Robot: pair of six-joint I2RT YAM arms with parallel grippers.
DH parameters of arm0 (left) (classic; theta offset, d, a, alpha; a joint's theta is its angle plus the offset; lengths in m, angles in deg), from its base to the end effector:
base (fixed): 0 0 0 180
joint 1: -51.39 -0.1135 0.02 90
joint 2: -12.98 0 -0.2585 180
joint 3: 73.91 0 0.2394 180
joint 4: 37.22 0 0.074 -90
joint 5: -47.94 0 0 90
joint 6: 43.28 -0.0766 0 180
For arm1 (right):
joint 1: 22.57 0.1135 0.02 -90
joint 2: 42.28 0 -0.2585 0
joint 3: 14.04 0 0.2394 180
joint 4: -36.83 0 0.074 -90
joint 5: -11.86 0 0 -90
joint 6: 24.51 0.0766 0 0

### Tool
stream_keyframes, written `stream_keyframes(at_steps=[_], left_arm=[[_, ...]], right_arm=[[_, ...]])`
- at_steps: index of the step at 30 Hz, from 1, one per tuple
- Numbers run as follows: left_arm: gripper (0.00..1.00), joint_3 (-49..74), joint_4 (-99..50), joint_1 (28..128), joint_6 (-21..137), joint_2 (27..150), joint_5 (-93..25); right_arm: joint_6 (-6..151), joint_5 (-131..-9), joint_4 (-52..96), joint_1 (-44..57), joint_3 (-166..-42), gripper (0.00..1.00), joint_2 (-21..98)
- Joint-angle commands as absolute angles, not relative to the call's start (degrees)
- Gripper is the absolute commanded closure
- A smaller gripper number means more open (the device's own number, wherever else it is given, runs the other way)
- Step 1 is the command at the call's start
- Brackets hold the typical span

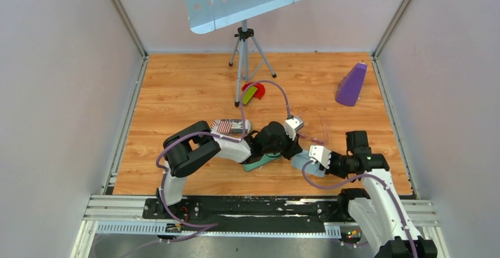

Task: Organize the sunglasses
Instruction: Fold the glasses cleaning cloth at the center of the board.

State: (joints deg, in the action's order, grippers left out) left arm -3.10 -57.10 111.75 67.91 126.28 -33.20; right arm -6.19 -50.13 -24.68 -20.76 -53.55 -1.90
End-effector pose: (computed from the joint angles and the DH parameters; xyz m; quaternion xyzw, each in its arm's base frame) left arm 0.2058 -0.3856 0.1317 0.3184 0.7672 -0.4099 0.3769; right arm 0.1269 0.0400 0.1518 -0.6100 0.7205 0.0600 0.3245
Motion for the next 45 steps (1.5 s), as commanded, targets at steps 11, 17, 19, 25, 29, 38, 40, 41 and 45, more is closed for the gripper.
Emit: stream_keyframes(at_steps=[11,17,19,25,29,38,40,41,45], left_arm=[[1.0,-4.17,-57.94,111.32,66.37,124.03,-31.93],[1.0,-4.27,-58.18,111.28,66.44,124.03,-32.26],[1.0,-4.29,-58.45,111.31,66.6,124.16,-32.22],[1.0,-4.3,-58.74,111.26,66.93,124.34,-32.13],[1.0,-4.21,-58.68,111.25,66.93,124.42,-32.22],[1.0,-4.12,-58.6,111.28,66.9,124.43,-32.26],[1.0,-4.12,-58.57,111.32,66.88,124.49,-32.33],[1.0,-4.03,-58.57,111.31,66.88,124.51,-32.35],[1.0,-3.71,-58.57,111.2,66.97,124.67,-32.25]], right_arm=[[-7.08,-39.77,-38.06,-25.91,-65.89,0.65,12.04],[-9.87,-38.63,-40.68,-26.13,-68.25,0.48,19.29],[-10.07,-38.7,-40.84,-26.67,-69.21,0.48,21.93],[-11.08,-35.24,-41.87,-30.11,-73.29,0.48,28.54],[-11.61,-34.91,-41.9,-31.15,-74.4,0.49,32.51],[-12.92,-36.97,-42.22,-31.94,-73.69,0.54,36.66],[-12.98,-37.36,-41.98,-32.05,-73.58,0.55,36.71],[-12.85,-37.54,-41.84,-32.1,-73.52,0.56,36.73],[-11.99,-38.46,-40.26,-32.31,-73.13,0.58,37.21]])
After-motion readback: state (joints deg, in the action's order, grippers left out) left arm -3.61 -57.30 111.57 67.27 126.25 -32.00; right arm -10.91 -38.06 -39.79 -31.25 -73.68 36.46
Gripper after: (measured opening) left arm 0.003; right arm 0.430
